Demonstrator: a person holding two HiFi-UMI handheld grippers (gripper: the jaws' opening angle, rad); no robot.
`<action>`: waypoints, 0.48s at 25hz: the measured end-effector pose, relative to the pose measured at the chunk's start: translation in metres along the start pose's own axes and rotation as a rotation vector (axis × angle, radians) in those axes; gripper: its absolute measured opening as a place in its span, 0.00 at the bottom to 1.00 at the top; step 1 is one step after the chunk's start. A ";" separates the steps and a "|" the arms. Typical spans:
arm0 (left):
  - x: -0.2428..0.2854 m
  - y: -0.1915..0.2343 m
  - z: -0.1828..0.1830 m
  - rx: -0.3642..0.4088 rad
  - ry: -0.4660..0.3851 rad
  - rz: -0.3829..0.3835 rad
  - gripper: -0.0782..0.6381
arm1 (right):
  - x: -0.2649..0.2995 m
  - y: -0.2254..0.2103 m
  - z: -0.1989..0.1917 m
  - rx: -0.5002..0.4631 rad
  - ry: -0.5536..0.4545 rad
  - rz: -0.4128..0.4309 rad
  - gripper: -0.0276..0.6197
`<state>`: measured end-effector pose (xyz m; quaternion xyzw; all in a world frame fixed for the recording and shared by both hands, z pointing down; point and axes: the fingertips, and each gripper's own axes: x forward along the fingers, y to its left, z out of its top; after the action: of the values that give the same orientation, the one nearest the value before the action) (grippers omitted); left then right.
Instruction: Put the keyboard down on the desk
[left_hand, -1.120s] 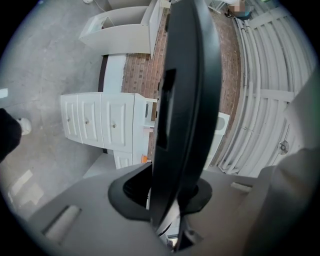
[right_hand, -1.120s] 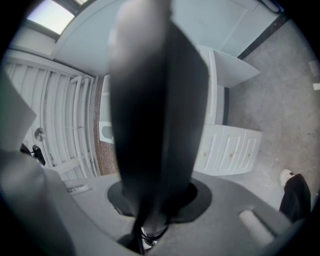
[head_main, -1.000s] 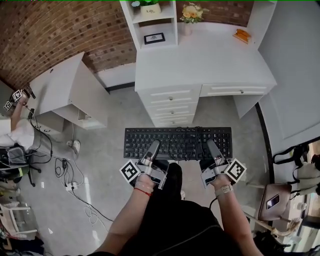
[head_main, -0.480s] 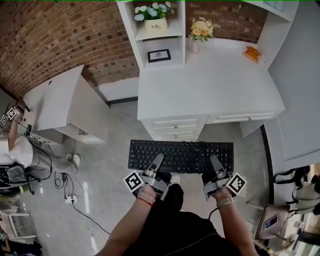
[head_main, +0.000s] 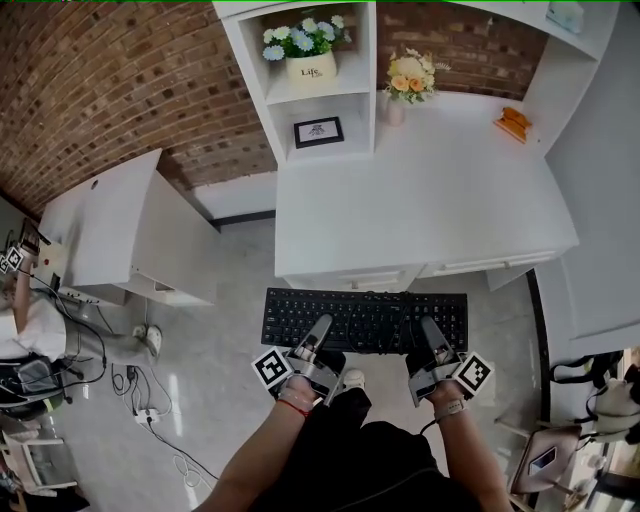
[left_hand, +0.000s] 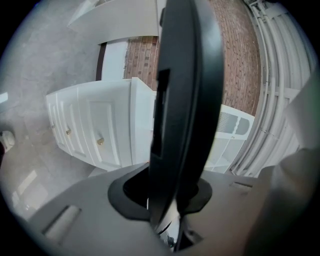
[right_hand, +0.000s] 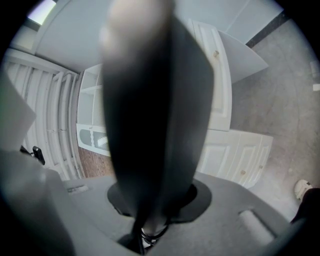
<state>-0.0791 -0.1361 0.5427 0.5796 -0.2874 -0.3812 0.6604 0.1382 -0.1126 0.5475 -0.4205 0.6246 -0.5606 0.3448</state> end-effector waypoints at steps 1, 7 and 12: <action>0.005 0.002 0.003 -0.002 0.003 0.004 0.21 | 0.005 -0.003 0.002 0.000 -0.002 -0.005 0.15; 0.030 0.013 0.018 -0.008 0.027 0.034 0.21 | 0.027 -0.016 0.014 0.001 -0.012 -0.033 0.15; 0.049 0.024 0.017 -0.004 0.068 0.065 0.21 | 0.036 -0.022 0.030 -0.006 -0.012 -0.051 0.15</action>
<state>-0.0622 -0.1857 0.5659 0.5813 -0.2829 -0.3402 0.6829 0.1537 -0.1584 0.5670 -0.4404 0.6133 -0.5649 0.3330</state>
